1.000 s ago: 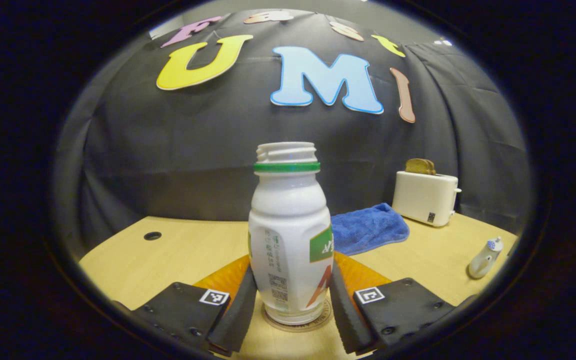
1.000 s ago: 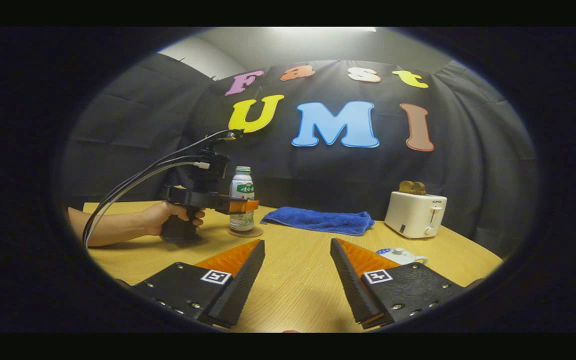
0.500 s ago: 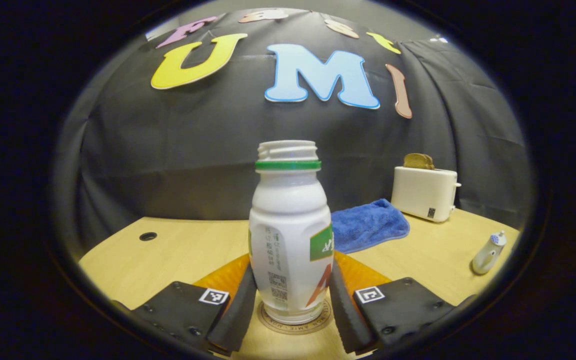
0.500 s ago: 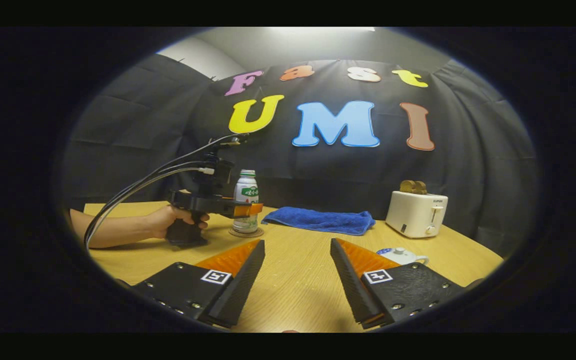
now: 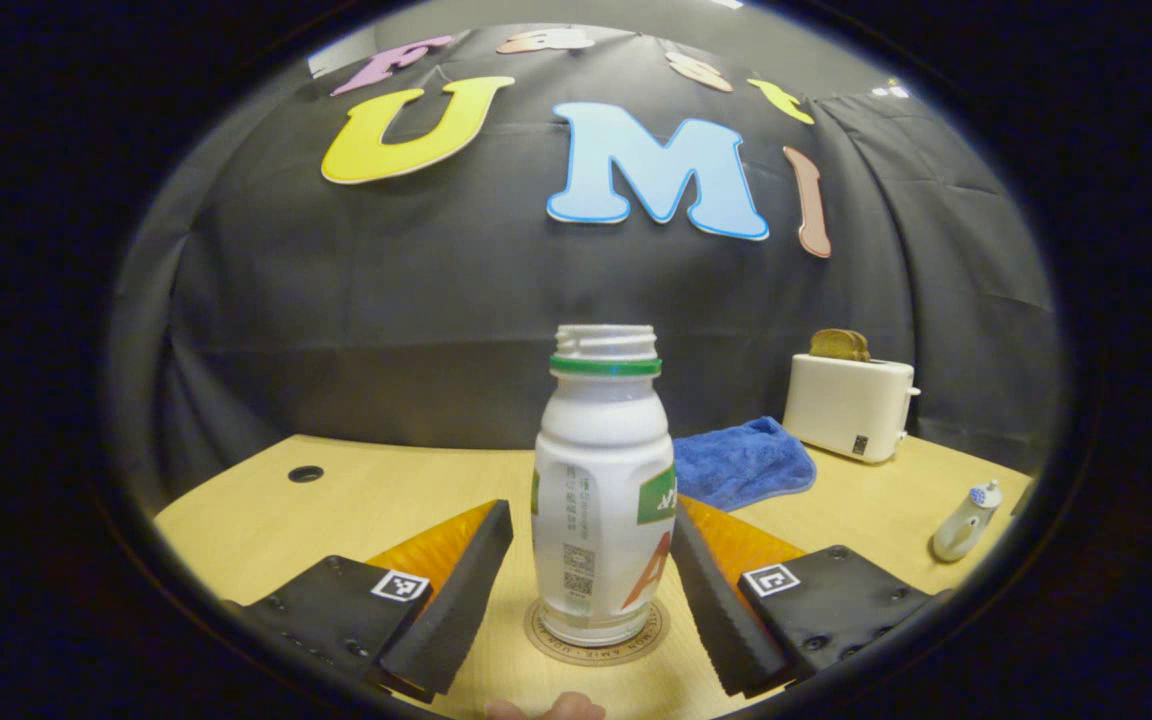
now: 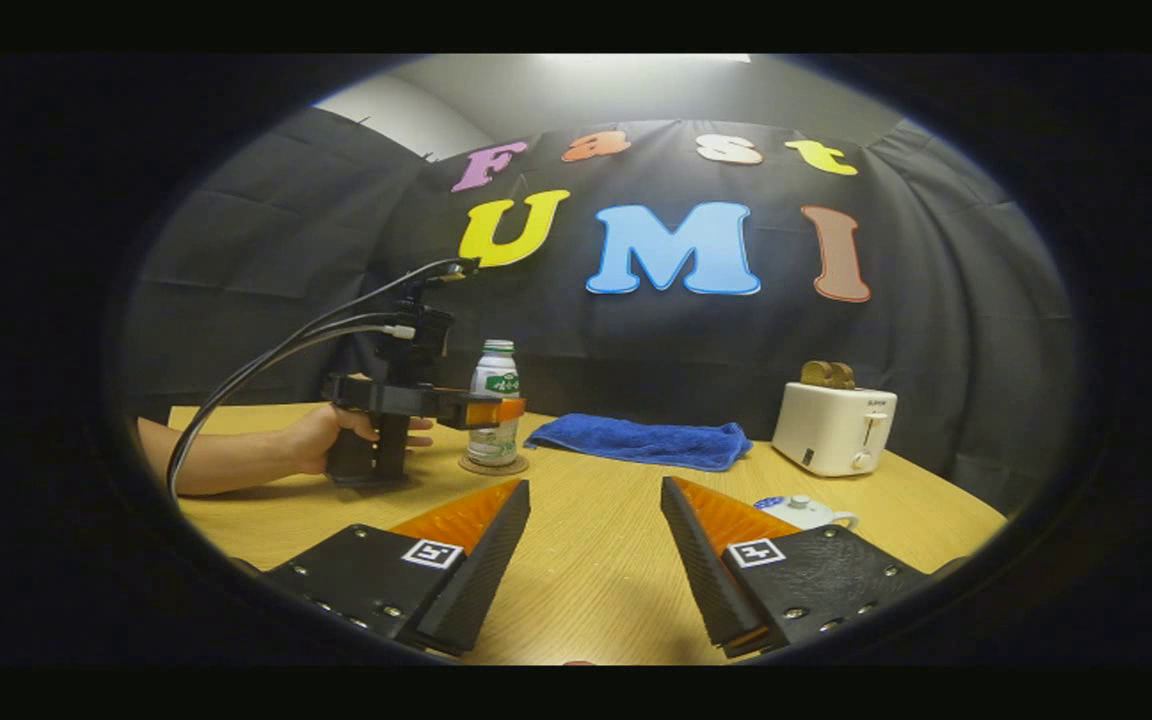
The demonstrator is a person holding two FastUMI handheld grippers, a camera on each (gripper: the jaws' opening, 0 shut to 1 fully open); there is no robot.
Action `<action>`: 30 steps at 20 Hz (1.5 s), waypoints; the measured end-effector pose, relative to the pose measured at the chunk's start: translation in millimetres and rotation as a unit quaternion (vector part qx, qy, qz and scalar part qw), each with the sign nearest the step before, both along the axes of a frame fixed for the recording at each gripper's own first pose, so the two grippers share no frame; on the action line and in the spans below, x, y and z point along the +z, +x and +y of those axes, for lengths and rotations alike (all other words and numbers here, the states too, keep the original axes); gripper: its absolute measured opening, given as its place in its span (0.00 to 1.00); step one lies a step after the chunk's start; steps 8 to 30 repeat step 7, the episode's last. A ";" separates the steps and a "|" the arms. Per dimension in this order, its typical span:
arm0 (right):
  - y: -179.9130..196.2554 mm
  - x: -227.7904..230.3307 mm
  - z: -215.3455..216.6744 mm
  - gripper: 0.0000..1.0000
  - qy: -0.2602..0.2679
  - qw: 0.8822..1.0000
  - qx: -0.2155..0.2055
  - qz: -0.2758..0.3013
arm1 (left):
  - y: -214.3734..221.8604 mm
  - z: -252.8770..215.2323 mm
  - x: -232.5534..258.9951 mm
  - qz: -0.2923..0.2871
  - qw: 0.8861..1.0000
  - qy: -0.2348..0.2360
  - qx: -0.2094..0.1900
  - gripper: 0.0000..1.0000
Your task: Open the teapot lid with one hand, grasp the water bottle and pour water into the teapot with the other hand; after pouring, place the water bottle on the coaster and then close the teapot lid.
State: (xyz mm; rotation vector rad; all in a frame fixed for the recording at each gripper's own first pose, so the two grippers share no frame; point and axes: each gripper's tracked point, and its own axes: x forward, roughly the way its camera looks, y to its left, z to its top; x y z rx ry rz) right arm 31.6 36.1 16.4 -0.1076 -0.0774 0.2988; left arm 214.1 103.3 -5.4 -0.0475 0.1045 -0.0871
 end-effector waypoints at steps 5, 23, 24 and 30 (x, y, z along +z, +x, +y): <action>-2.2 18.6 -7.2 0.81 -0.014 0.999 -0.028 -0.027 | -56.0 10.0 17.7 -0.017 1.000 0.004 0.011 0.99; -1.1 21.4 -15.2 0.81 0.001 0.999 -0.050 -0.019 | -90.2 13.9 26.0 -0.026 0.999 -0.006 0.021 0.99; -1.1 21.4 -15.2 0.81 0.001 0.999 -0.050 -0.019 | -90.2 13.9 26.0 -0.026 0.999 -0.006 0.021 0.99; -1.1 21.4 -15.2 0.81 0.001 0.999 -0.050 -0.019 | -90.2 13.9 26.0 -0.026 0.999 -0.006 0.021 0.99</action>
